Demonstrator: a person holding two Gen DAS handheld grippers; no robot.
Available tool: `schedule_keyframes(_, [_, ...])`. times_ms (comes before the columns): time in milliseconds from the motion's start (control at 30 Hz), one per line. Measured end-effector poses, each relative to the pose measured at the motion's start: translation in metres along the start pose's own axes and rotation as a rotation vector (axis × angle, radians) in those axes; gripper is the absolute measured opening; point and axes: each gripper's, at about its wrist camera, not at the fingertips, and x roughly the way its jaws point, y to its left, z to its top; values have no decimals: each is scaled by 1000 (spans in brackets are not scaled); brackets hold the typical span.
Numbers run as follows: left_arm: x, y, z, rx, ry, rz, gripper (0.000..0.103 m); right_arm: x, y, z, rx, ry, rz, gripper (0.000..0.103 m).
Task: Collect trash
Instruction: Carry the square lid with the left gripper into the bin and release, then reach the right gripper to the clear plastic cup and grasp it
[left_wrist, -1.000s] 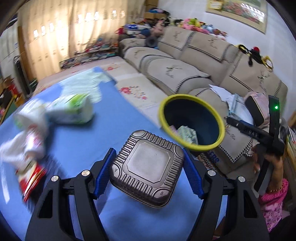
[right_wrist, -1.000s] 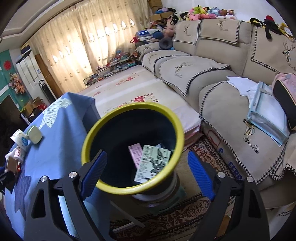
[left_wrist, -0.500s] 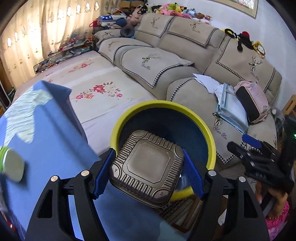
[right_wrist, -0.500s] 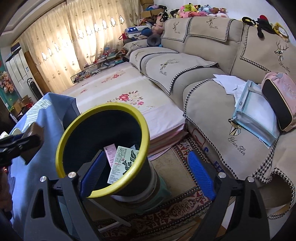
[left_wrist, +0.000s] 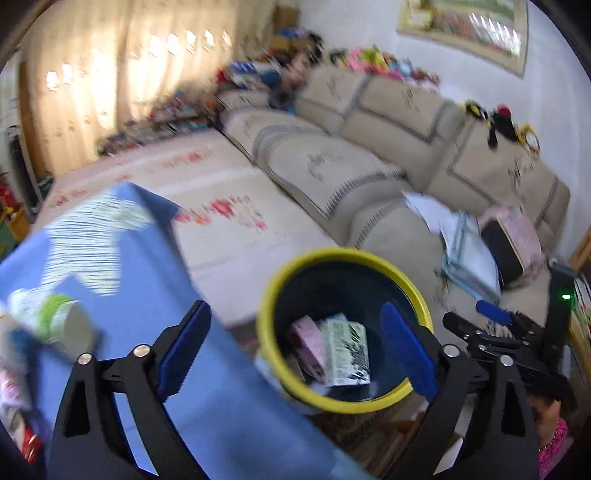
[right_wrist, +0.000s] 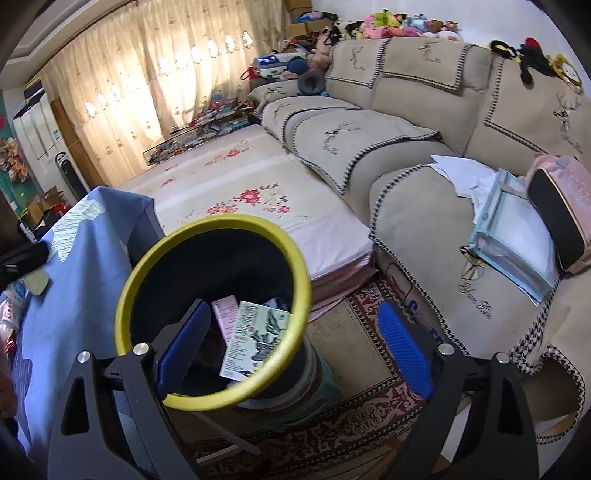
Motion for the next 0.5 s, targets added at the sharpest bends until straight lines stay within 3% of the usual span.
schedule_keyframes(133, [-55,43,-17,-76,-105,92,98,7,30,6,-49,9,34,88])
schedule_keyframes(267, [-101,87,-36,-161,-161,185,98,17,70,17,-123,33,89,88])
schedule_keyframes(333, [-124,111,-48,-205,-191,276,98,20,94,23,-163,36,122,88])
schedule_keyframes(500, [-169,164,-78,-328,-216,434,98,25,176,35,-307,59,278,88])
